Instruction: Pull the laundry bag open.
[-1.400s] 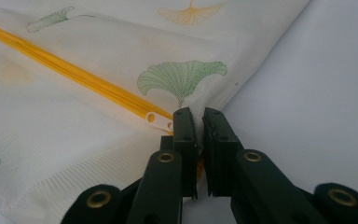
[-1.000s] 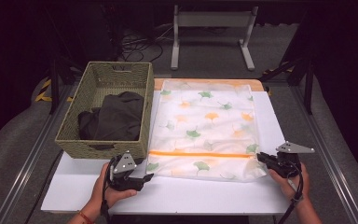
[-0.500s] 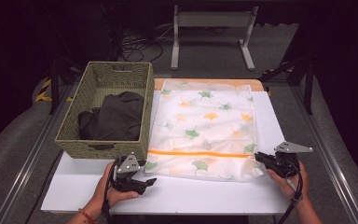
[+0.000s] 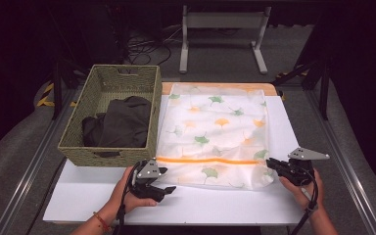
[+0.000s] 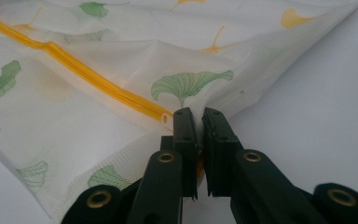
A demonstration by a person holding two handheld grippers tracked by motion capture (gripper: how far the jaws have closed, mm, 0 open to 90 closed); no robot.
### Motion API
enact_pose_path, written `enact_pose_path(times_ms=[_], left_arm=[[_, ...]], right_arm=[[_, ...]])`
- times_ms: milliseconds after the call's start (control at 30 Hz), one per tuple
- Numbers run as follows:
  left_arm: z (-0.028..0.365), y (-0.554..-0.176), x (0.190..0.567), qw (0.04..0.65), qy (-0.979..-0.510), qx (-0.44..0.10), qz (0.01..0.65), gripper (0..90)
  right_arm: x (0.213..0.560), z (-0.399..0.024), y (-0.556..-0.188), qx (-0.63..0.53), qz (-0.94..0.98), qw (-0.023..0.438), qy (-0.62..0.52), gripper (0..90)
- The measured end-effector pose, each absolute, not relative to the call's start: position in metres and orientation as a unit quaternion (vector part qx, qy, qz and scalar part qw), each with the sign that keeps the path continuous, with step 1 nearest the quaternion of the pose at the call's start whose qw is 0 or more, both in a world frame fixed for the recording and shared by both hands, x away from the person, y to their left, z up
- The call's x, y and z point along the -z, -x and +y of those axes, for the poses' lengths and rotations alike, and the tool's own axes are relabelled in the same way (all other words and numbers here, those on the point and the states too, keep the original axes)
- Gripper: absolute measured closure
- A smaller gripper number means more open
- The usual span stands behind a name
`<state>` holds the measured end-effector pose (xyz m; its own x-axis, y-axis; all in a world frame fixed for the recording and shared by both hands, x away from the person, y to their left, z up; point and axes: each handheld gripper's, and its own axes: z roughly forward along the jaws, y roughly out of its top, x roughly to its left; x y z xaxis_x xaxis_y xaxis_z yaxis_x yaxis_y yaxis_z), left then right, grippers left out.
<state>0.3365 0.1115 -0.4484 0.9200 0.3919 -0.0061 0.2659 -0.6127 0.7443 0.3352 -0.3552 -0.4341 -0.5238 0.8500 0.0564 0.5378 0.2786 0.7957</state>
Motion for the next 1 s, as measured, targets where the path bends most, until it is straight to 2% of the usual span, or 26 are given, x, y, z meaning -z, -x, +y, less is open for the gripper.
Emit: enact_pose_path(times_ms=[367, 567, 600, 1000], left_arm=[[0.074, -0.343, 0.434, 0.407, -0.901, -0.056, 0.140, 37.0], [0.040, -0.350, 0.425, 0.409, -0.904, -0.049, 0.113, 46.3], [0.022, -0.355, 0.422, 0.415, -0.903, -0.047, 0.104, 49.0], [-0.054, -0.373, 0.420, 0.420, -0.905, -0.026, 0.069, 58.0]], right_arm=[[0.416, -0.353, -0.334, -0.433, 0.766, 0.202, -0.430, 84.9], [0.408, -0.346, -0.333, -0.447, 0.766, 0.198, -0.418, 84.9], [0.407, -0.345, -0.333, -0.448, 0.766, 0.199, -0.416, 84.9], [0.401, -0.340, -0.331, -0.457, 0.768, 0.196, -0.403, 85.1]])
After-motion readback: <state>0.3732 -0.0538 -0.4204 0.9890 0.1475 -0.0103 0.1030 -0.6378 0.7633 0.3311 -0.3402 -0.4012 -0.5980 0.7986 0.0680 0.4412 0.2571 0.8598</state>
